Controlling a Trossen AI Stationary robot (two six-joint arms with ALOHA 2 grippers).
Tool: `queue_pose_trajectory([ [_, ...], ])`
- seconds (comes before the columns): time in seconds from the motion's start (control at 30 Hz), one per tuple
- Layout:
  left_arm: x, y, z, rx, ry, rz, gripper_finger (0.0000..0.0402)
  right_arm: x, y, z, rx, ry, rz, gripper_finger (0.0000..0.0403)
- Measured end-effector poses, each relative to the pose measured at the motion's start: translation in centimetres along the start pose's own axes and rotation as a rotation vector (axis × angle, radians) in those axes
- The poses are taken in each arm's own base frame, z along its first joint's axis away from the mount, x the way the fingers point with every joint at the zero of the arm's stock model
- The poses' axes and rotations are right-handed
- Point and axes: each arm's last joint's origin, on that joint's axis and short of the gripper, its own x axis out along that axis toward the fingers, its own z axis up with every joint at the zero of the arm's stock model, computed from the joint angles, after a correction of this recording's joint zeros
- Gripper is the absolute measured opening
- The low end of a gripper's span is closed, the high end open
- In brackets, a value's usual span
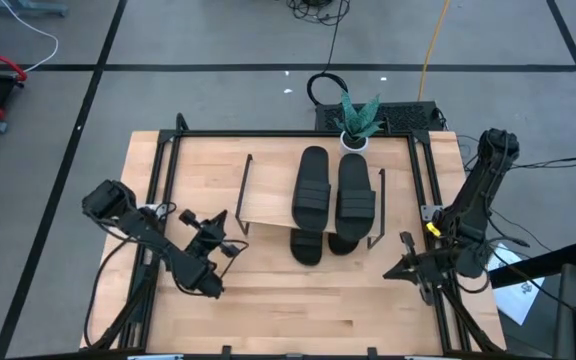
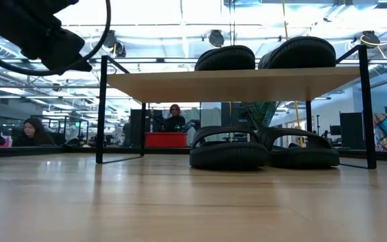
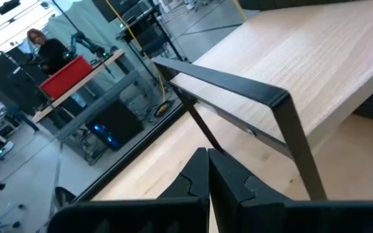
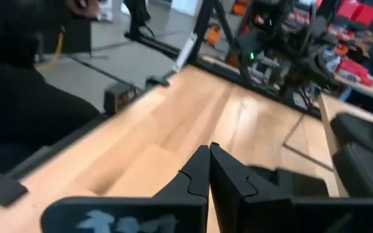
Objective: Pick and place slides into the shelf
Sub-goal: Adjust the shelf
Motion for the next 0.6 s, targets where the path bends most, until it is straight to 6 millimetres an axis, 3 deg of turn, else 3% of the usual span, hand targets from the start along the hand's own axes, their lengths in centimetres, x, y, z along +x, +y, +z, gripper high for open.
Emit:
queue_pose_trajectory([
  [0.6, 1.7, -1.0, 0.3, 0.08, 0.059, 0.01, 0.0, 2.1, -1.6, -2.2, -0.064, 0.197, -0.216, 0.0],
])
